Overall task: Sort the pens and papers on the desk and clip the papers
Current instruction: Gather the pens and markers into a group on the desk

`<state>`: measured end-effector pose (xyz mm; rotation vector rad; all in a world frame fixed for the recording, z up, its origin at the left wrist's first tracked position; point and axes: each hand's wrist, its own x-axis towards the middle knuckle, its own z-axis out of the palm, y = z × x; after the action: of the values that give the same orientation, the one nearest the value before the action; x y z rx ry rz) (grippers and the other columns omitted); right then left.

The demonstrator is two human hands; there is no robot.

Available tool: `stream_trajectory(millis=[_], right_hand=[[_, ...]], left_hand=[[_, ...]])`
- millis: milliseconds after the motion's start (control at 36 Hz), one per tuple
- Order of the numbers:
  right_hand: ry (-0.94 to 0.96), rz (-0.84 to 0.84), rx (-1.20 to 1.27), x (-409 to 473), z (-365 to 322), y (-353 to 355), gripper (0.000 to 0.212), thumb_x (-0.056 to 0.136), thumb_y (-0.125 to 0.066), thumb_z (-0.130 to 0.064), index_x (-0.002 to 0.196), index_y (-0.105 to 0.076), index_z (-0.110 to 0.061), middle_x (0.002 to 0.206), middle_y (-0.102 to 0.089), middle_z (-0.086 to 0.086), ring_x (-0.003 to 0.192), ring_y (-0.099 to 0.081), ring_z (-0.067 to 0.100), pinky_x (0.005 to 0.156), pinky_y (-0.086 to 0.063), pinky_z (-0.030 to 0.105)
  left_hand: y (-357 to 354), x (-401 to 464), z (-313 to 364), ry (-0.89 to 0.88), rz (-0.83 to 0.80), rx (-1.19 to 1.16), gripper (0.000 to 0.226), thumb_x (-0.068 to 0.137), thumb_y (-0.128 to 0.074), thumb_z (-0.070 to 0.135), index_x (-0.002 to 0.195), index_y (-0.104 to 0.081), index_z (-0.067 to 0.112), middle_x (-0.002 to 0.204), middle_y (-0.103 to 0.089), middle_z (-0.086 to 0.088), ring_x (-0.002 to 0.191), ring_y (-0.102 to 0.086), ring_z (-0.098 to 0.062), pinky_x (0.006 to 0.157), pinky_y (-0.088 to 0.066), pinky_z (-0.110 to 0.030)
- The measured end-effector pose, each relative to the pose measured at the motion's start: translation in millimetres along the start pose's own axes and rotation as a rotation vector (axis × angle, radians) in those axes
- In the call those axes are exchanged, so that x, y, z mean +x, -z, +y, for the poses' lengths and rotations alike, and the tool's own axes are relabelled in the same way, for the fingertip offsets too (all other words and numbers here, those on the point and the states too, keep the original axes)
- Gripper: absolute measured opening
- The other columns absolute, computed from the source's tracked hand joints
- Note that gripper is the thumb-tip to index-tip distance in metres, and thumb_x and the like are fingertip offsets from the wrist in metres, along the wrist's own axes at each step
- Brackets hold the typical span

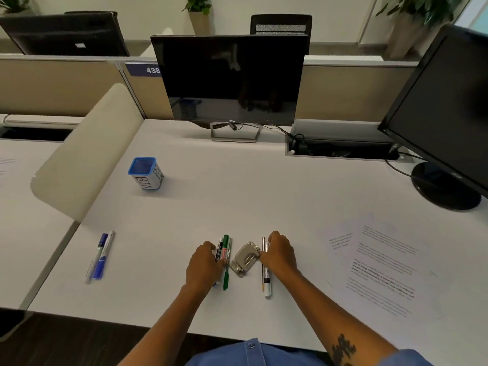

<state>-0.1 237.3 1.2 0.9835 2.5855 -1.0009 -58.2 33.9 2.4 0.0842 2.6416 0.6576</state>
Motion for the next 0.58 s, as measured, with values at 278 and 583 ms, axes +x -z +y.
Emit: stream_trajectory(millis=[278, 583], right_hand=[[-0.049, 0.006, -0.036, -4, -10, 1, 0.048, 0.083, -0.08, -0.011, 0.123, -0.055, -0.008, 0.121, -0.064, 0.012, 0.108, -0.067, 0.029, 0.084, -0.053, 0.031], [-0.143, -0.003, -0.046, -6, -14, 2, 0.035, 0.083, -0.079, -0.01, 0.115, -0.063, -0.005, 0.117, -0.07, 0.012, 0.106, -0.071, 0.03, 0.084, -0.058, 0.032]], left_hand=[[5, 4, -9, 0.004, -0.005, -0.002, 0.045, 0.09, -0.076, 0.034, 0.127, -0.056, 0.016, 0.117, -0.062, -0.004, 0.093, -0.061, -0.022, 0.079, -0.06, -0.04], [7, 8, -14, 0.029, -0.011, -0.012, 0.047, 0.088, -0.078, 0.037, 0.125, -0.057, 0.015, 0.117, -0.064, -0.005, 0.097, -0.065, -0.025, 0.078, -0.052, -0.034]])
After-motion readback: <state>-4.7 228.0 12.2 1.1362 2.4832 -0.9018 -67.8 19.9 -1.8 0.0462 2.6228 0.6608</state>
